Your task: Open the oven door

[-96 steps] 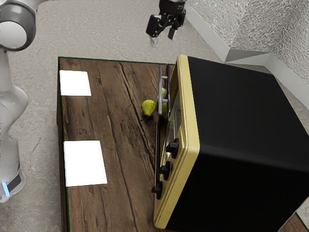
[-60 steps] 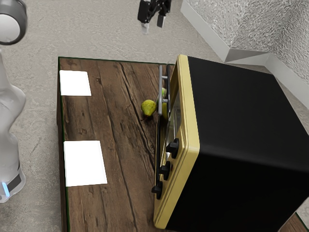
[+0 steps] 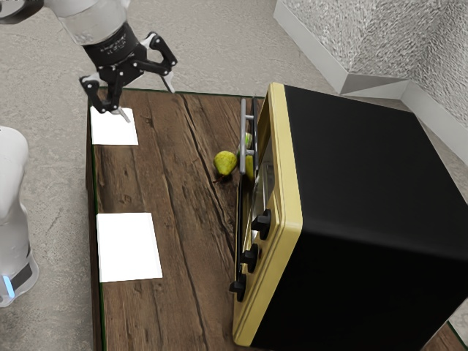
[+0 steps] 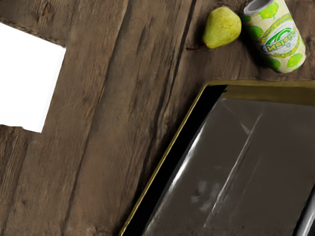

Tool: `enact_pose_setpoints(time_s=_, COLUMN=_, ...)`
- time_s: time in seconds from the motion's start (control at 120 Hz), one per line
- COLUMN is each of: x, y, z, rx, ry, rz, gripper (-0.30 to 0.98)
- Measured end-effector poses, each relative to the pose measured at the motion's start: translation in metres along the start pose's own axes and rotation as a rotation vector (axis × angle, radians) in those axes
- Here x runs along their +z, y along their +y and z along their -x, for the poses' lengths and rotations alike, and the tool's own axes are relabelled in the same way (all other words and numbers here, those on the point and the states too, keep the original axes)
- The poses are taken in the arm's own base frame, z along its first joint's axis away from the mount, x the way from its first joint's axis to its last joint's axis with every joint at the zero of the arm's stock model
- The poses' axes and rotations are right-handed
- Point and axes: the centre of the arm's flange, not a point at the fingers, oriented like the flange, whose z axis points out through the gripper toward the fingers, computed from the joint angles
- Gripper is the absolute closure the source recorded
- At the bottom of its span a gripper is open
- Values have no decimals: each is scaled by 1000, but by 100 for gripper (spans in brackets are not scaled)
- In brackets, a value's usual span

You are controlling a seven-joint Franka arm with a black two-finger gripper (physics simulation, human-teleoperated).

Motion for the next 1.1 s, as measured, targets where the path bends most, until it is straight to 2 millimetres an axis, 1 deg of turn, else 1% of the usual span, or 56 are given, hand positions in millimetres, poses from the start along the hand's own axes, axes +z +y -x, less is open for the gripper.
enact_pose_setpoints(time_s=0.05, x=0, y=-3, z=9, rx=64, ry=-39, rz=16, gripper=2)
enact_pose_setpoints(time_s=0.1, x=5, y=-4, z=17, rx=114, ry=-76, rz=8, gripper=3)
enact_pose_setpoints(time_s=0.208, x=18, y=7, z=29, rx=177, ry=-113, rz=24, gripper=3)
enact_pose_setpoints(time_s=0.342, x=19, y=7, z=43, rx=253, ry=-137, rz=69, gripper=3)
enact_pose_setpoints(time_s=0.483, x=25, y=18, z=41, rx=300, ry=-131, rz=91, gripper=2)
enact_pose_setpoints(time_s=0.583, x=34, y=28, z=37, rx=321, ry=-118, rz=90, gripper=2)
enact_pose_setpoints(time_s=0.667, x=38, y=22, z=49, rx=380, ry=-114, rz=90, gripper=2)
enact_pose_setpoints(time_s=0.717, x=40, y=20, z=53, rx=407, ry=-114, rz=90, gripper=2)
enact_pose_setpoints(time_s=1.1, x=51, y=24, z=51, rx=530, ry=-106, rz=82, gripper=3)
